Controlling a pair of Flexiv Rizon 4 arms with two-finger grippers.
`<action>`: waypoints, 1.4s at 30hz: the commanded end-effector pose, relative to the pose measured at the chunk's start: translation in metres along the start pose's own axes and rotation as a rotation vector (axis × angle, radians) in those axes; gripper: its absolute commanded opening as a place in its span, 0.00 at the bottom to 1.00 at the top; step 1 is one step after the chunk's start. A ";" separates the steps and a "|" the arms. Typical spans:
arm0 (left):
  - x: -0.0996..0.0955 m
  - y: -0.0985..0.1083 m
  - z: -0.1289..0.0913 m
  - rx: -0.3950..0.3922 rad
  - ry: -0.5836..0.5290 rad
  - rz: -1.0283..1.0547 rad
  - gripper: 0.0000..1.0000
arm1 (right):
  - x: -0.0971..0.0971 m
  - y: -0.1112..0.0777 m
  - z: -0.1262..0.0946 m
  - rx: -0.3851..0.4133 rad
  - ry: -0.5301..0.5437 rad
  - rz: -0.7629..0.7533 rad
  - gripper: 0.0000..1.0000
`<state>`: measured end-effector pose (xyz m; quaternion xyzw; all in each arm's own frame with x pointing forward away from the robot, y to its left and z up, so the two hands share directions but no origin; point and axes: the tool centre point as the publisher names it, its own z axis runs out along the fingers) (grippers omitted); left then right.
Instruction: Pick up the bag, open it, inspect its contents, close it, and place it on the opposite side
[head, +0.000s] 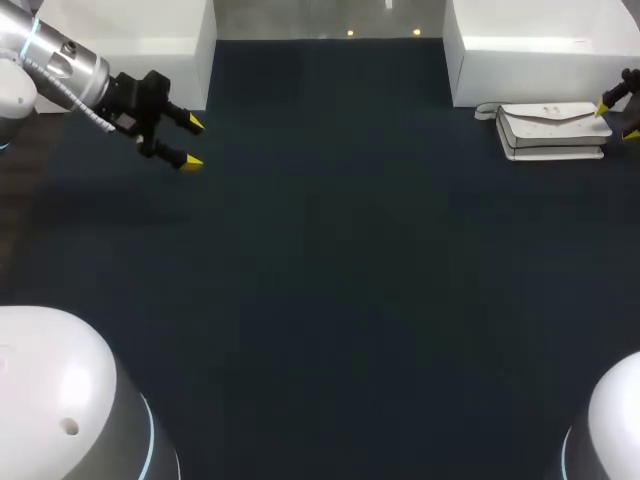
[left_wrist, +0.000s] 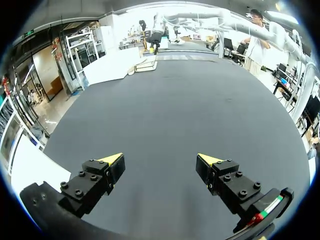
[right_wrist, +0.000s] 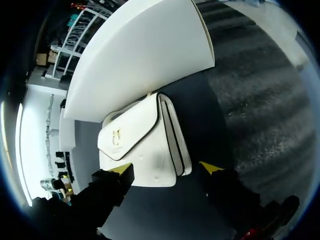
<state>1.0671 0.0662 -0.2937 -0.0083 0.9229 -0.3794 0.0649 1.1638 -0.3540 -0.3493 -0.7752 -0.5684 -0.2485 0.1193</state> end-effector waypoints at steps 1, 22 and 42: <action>0.000 0.001 0.001 0.003 -0.001 0.001 1.00 | -0.010 0.016 0.007 0.215 0.074 -0.001 0.68; 0.000 0.001 0.001 0.003 -0.001 0.001 1.00 | -0.006 0.028 0.026 0.242 0.181 -0.014 0.44; 0.000 0.001 0.001 0.003 -0.001 0.001 1.00 | 0.017 0.006 0.033 0.257 0.299 -0.051 0.00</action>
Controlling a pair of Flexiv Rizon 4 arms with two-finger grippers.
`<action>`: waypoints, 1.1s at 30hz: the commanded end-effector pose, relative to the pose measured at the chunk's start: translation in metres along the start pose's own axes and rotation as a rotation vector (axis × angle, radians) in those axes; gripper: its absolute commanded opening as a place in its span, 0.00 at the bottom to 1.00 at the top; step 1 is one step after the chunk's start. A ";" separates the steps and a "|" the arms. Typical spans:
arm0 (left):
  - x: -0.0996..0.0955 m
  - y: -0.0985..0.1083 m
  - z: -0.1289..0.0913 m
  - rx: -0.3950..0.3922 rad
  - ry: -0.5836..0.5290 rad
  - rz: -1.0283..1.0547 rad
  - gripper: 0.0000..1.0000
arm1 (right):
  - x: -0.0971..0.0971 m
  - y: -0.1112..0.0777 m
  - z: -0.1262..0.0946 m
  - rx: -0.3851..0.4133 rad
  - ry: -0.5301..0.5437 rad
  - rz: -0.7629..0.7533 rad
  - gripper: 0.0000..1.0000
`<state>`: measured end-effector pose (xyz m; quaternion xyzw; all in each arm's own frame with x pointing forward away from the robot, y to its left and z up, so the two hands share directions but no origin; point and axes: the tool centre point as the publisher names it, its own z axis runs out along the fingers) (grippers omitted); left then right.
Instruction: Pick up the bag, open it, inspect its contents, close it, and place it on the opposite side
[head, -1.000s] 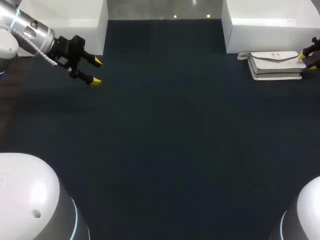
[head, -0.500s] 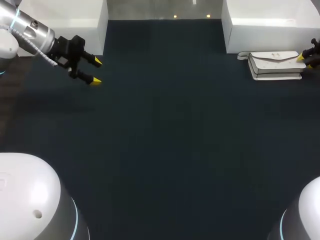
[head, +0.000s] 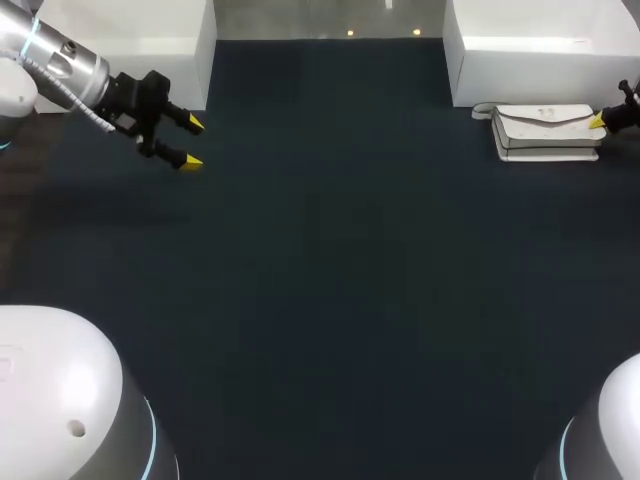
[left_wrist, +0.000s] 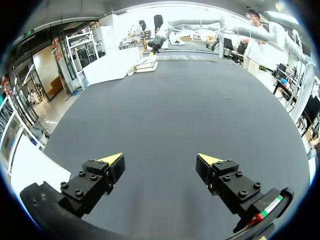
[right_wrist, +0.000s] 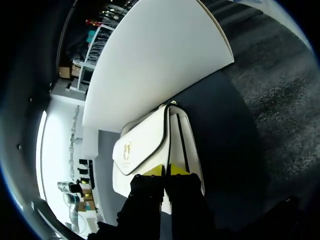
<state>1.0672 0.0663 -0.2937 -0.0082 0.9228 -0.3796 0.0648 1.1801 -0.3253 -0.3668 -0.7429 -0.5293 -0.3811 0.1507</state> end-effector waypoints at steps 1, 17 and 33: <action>0.000 0.001 0.001 0.003 -0.002 0.001 1.00 | 0.001 -0.001 0.001 0.376 0.045 -0.013 0.00; 0.000 0.001 0.001 0.003 -0.002 0.001 1.00 | 0.060 -0.069 0.029 0.403 0.104 -0.106 0.00; 0.000 0.001 0.001 0.003 -0.002 0.001 1.00 | 0.066 -0.074 0.031 0.410 0.118 -0.115 0.00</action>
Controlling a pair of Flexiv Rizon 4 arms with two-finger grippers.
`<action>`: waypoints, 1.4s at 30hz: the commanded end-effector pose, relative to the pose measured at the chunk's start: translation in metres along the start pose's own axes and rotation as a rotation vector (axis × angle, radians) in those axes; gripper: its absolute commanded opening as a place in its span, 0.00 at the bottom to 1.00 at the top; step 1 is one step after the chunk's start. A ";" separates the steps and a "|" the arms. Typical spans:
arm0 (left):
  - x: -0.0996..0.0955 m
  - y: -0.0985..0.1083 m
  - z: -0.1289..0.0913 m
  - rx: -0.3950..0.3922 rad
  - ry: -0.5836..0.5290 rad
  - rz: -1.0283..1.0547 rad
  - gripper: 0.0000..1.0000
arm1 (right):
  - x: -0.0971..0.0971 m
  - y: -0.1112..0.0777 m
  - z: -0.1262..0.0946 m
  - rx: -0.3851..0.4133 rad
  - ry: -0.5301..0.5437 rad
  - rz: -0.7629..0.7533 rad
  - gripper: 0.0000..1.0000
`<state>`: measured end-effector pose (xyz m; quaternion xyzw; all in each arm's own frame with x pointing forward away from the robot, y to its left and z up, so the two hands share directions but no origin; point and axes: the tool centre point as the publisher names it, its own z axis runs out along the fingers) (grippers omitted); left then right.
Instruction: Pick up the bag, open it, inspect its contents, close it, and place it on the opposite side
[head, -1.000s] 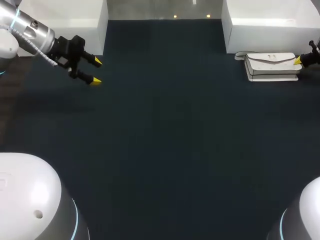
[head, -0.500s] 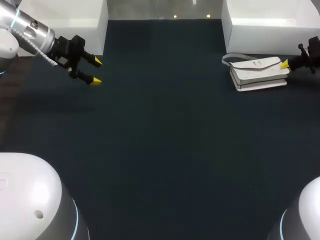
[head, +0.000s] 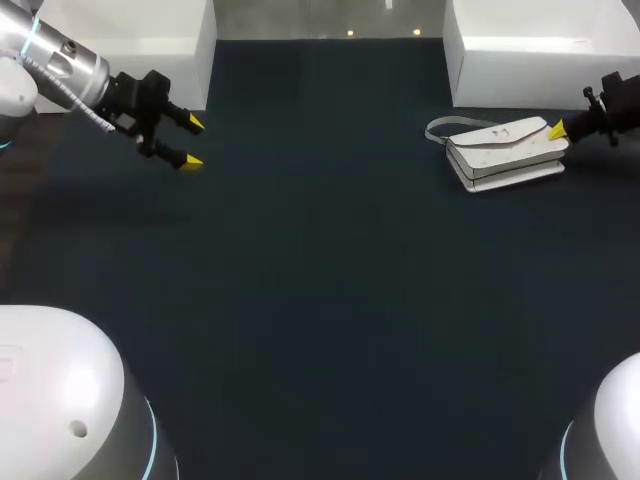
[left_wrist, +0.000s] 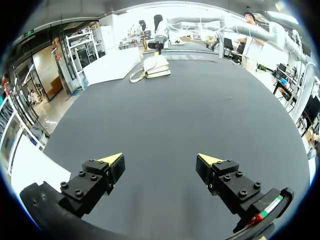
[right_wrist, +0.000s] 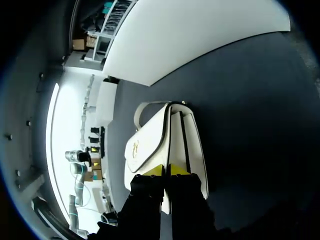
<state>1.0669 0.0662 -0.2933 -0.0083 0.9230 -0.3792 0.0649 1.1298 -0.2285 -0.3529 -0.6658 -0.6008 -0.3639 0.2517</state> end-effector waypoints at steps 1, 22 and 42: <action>0.000 0.001 0.001 0.004 -0.001 0.001 1.00 | -0.002 0.006 -0.002 0.163 0.007 0.000 0.00; 0.000 0.001 0.001 0.004 -0.001 0.001 1.00 | 0.041 -0.041 0.030 -0.019 0.043 -0.026 0.00; 0.000 0.001 0.001 0.004 -0.001 0.001 1.00 | 0.069 -0.110 0.072 -0.220 0.097 0.014 0.00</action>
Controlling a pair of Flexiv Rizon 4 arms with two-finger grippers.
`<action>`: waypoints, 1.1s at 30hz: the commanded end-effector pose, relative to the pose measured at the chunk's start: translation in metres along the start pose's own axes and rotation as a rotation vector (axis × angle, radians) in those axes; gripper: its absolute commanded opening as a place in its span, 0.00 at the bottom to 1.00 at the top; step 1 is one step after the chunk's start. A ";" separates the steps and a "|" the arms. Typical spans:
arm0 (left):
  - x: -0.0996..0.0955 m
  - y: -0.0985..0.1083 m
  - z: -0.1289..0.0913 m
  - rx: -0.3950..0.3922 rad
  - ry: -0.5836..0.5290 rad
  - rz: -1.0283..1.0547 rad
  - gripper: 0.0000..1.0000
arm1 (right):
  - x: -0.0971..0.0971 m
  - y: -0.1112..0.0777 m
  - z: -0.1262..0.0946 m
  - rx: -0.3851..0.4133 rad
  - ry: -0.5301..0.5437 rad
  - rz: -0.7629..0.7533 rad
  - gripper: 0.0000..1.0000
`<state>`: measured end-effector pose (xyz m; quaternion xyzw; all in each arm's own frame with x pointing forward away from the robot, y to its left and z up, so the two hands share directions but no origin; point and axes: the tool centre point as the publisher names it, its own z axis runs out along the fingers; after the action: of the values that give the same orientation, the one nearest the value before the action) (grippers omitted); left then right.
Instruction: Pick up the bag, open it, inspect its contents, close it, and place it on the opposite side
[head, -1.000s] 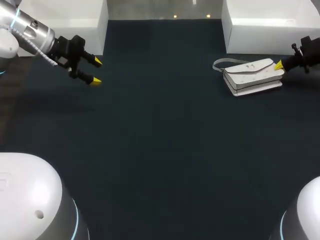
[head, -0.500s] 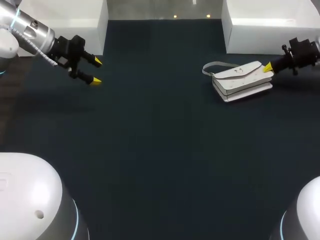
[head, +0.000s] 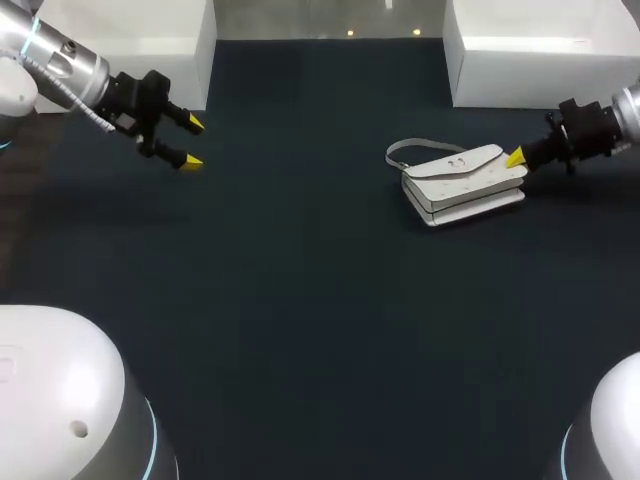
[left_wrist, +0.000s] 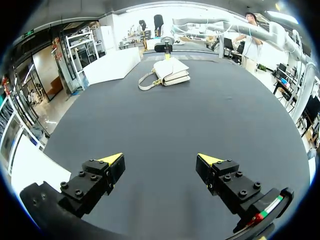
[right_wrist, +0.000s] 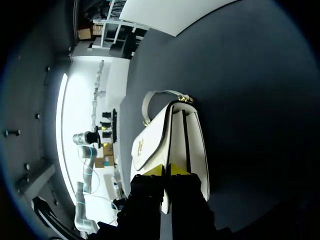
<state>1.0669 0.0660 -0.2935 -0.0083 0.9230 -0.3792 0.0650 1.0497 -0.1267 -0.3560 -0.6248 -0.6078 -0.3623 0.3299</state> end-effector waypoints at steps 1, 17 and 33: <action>0.000 0.001 0.001 0.004 -0.001 0.001 1.00 | 0.010 -0.015 0.010 -0.363 -0.024 -0.007 0.00; 0.000 0.001 0.001 0.004 -0.001 0.001 1.00 | 0.023 -0.038 0.031 -0.412 -0.017 0.007 0.00; 0.000 0.001 0.001 0.004 -0.001 0.001 1.00 | 0.038 -0.055 0.060 -0.359 0.017 0.010 0.02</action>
<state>1.0669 0.0660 -0.2935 -0.0084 0.9230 -0.3792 0.0651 1.0018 -0.0567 -0.3576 -0.6657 -0.5404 -0.4546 0.2411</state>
